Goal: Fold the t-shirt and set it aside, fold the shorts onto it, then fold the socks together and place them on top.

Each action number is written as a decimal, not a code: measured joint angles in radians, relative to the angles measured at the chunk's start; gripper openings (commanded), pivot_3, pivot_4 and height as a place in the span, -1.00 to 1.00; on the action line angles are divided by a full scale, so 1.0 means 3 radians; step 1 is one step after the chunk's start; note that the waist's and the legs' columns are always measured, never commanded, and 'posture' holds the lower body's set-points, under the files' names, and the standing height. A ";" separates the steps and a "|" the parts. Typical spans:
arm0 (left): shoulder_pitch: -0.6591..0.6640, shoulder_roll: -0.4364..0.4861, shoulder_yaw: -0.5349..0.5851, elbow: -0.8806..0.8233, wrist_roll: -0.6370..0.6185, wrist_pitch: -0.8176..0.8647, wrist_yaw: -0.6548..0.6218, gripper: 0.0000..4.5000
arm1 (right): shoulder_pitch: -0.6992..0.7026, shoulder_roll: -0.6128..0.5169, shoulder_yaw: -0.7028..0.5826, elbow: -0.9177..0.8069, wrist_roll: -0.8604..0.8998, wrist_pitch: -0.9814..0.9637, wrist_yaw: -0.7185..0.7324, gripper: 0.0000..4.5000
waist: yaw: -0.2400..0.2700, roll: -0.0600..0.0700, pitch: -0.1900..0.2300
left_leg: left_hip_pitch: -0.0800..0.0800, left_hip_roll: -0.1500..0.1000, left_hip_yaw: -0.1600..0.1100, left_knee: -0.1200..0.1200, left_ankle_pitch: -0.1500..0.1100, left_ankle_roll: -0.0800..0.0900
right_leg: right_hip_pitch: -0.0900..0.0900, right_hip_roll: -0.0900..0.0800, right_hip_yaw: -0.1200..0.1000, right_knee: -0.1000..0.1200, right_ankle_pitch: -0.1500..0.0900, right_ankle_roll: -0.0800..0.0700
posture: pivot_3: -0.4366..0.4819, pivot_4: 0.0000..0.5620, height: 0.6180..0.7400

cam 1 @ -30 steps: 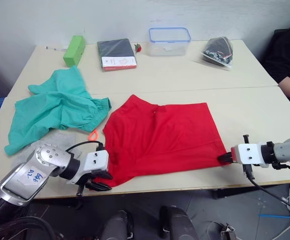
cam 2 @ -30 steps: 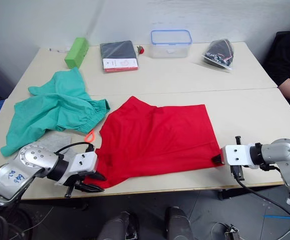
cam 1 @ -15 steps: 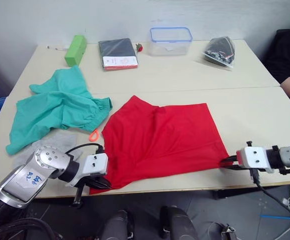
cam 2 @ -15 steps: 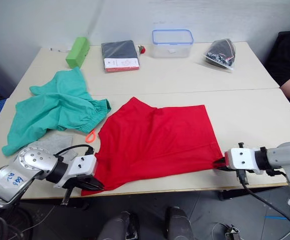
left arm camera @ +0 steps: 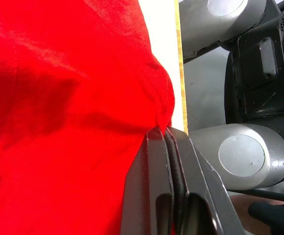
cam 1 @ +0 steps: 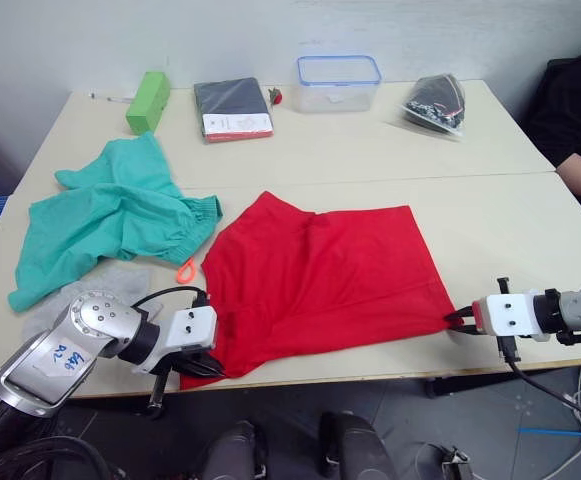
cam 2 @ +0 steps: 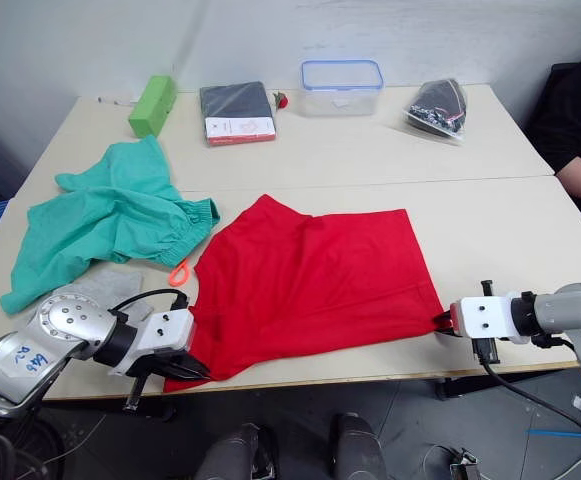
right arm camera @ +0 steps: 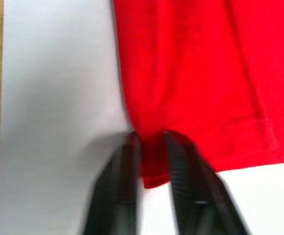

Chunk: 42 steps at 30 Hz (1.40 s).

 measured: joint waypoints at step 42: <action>0.0118 0.0169 0.0070 0.0019 -0.0059 -0.0104 -0.0093 -1.00 | 0.0588 -0.0544 -0.0177 -0.0415 0.0581 0.0687 0.0726 -0.99 | 0.0030 0.0011 0.0006 | -0.0001 0.0002 -0.0001 -0.0011 -0.0002 -0.0002 | -0.0004 -0.0001 -0.0009 -0.0002 -0.0005 -0.0009 | -0.05 -0.47 1.00</action>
